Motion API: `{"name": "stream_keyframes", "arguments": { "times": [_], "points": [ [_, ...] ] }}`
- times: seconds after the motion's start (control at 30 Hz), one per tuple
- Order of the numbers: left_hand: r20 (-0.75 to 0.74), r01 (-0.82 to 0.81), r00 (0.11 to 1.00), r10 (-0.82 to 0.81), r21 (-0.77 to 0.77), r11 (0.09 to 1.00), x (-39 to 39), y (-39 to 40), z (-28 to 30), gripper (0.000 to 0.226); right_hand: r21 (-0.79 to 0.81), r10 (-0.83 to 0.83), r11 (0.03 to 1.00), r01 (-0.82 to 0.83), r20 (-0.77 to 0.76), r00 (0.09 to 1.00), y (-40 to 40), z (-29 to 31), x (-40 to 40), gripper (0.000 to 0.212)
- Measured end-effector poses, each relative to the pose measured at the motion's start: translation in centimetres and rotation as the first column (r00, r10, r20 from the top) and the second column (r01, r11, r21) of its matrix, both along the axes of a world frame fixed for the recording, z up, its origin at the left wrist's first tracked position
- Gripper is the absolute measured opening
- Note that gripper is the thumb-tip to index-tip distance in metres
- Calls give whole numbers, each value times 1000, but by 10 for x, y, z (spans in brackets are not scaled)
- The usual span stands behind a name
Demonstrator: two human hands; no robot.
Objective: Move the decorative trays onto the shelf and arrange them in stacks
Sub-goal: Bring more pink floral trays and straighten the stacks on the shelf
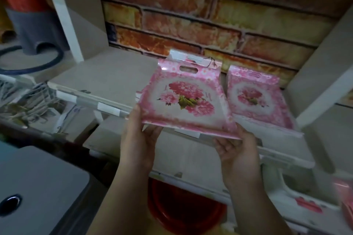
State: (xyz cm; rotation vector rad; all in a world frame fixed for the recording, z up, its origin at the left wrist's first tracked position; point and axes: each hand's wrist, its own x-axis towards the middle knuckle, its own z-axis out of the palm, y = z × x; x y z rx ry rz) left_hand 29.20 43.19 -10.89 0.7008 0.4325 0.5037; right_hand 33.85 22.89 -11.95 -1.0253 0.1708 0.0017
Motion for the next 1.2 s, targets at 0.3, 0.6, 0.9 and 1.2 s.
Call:
{"name": "stream_keyframes", "arguments": {
  "times": [0.3,0.6,0.9,1.2],
  "points": [
    [-241,-136,955,171,156,978,17,37,-7,71,-334,-179,925,181,39,983,34,-3,6,24],
    [-377,-22,916,138,297,955,17,46,-19,89,-434,-334,835,339,90,938,63,-5,22,31],
    [-221,-32,966,130,398,917,15,39,-8,68,-427,-331,839,338,94,939,83,-6,42,33],
    [-150,106,974,173,965,238,52,0,-26,95,-523,-398,796,304,-73,915,62,-16,59,40]
  ]
}}
